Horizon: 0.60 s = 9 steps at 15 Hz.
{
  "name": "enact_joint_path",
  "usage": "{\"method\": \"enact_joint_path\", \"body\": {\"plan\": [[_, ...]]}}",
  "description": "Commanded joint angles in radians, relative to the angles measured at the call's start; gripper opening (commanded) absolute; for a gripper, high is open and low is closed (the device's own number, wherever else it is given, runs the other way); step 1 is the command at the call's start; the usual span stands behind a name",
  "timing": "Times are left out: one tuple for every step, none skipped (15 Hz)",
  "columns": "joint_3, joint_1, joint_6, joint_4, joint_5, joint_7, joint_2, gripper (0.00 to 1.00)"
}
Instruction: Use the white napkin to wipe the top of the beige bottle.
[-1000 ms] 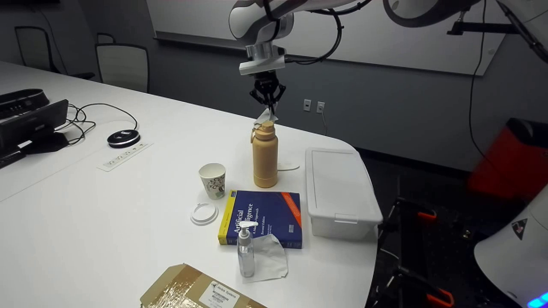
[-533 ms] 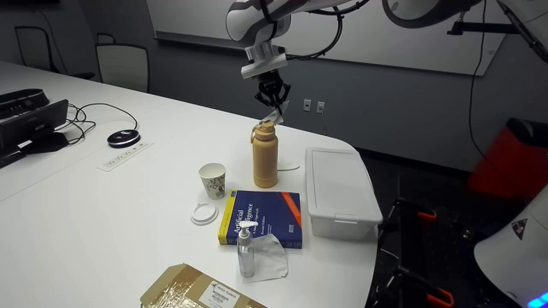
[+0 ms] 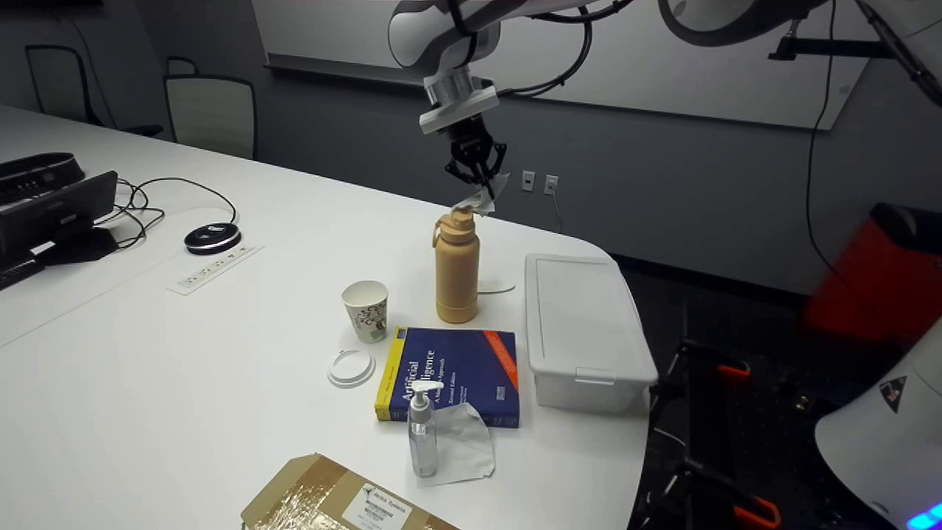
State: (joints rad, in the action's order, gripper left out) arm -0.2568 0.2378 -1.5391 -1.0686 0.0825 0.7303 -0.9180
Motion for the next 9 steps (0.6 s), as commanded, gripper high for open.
{"method": "enact_joint_path", "body": {"plan": [[0.009, 0.004, 0.075, -0.006, 0.003, -0.037, 0.029, 0.01], [0.009, 0.005, 0.085, -0.004, 0.004, -0.045, 0.030, 0.01], [0.008, 0.004, 0.093, -0.003, 0.004, -0.047, 0.030, 0.01], [0.008, 0.004, 0.100, -0.001, 0.004, -0.053, 0.029, 0.01], [0.007, 0.004, 0.107, 0.001, 0.004, -0.057, 0.028, 0.01], [0.007, 0.003, 0.110, 0.003, 0.004, -0.056, 0.027, 0.01], [0.008, 0.001, 0.104, 0.004, 0.005, -0.054, 0.025, 0.01], [0.010, -0.002, 0.092, 0.004, 0.006, -0.053, 0.022, 0.01], [0.011, -0.006, 0.081, 0.004, 0.003, -0.051, 0.020, 0.01]]}}
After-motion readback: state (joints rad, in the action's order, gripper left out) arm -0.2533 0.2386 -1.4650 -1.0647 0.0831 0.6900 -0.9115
